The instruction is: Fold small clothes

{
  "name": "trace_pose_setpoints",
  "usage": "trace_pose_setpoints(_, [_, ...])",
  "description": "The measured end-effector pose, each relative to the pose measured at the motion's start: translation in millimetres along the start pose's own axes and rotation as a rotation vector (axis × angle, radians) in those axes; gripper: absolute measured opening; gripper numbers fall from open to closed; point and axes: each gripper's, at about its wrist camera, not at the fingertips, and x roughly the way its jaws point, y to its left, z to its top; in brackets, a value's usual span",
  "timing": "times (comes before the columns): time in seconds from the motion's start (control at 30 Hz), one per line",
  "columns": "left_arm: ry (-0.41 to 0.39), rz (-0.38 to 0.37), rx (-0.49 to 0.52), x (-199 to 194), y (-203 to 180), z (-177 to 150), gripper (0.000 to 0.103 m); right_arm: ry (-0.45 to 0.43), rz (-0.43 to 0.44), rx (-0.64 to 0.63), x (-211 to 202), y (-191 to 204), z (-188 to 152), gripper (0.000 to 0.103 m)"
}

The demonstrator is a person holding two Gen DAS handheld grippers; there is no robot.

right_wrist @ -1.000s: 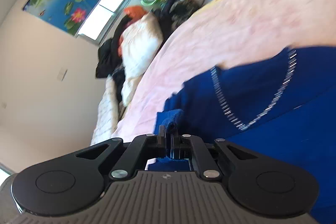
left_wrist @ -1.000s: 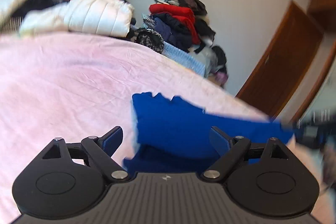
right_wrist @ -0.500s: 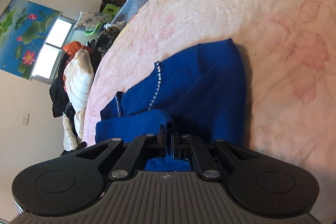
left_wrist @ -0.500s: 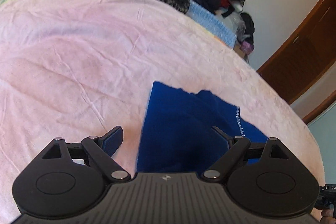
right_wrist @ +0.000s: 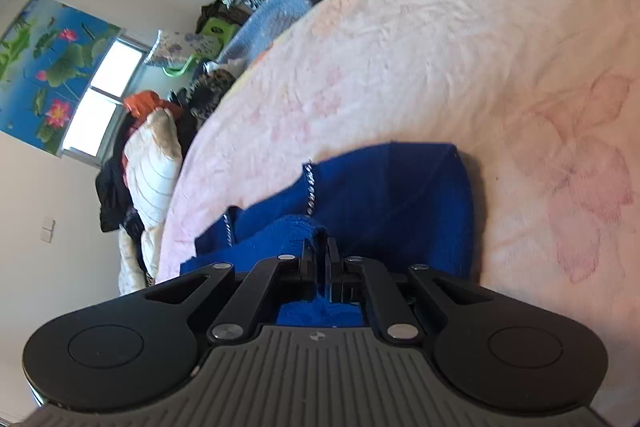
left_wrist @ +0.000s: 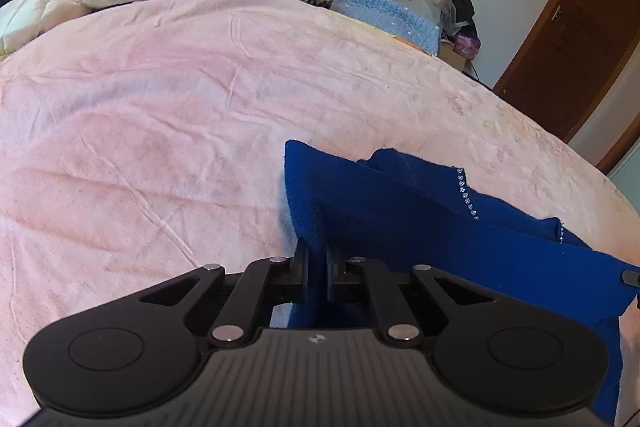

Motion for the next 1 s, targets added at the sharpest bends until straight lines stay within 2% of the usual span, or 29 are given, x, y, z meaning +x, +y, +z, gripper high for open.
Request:
trace_pose_setpoints(0.07, [-0.030,0.019,0.019,-5.4,2.2,2.4,0.005,0.003,-0.027,0.016,3.7,-9.2,4.6,0.008])
trace_pose_setpoints(0.17, [0.027,0.073,0.014,10.2,11.0,1.3,0.004,0.055,-0.111,0.043,23.1,-28.6,4.1,0.008])
trace_pose_setpoints(0.47, [0.021,0.119,0.090,16.1,1.4,-7.5,0.004,0.015,-0.073,0.022,16.6,-25.3,4.7,0.008])
trace_pose_setpoints(0.53, [0.019,0.119,0.088,16.5,1.7,-7.5,0.004,0.050,-0.126,0.039,26.8,-32.6,6.9,0.006])
trace_pose_setpoints(0.63, [0.014,0.130,0.092,17.1,-0.5,-8.9,0.004,0.034,-0.113,0.032,25.1,-30.0,7.6,0.006])
trace_pose_setpoints(0.73, [-0.003,0.156,0.136,17.9,-6.7,-12.8,0.004,0.043,-0.135,0.026,31.3,-34.6,2.9,0.008])
trace_pose_setpoints(0.8, [-0.015,0.168,0.170,17.3,-10.7,-15.1,0.004,0.038,-0.111,0.070,28.0,-39.9,2.8,0.009])
trace_pose_setpoints(0.9, [-0.042,0.113,0.185,6.2,-6.0,-13.8,0.005,0.027,-0.058,0.103,15.0,-40.2,0.5,0.028])
trace_pose_setpoints(0.93, [-0.054,0.092,0.158,-0.4,-0.9,-12.5,0.005,0.013,-0.044,0.087,6.6,-36.7,-2.1,0.040])
trace_pose_setpoints(1.0, [-0.071,0.048,0.094,-12.4,11.3,-11.5,0.006,-0.026,-0.033,0.050,-11.6,-31.1,-8.9,0.052])
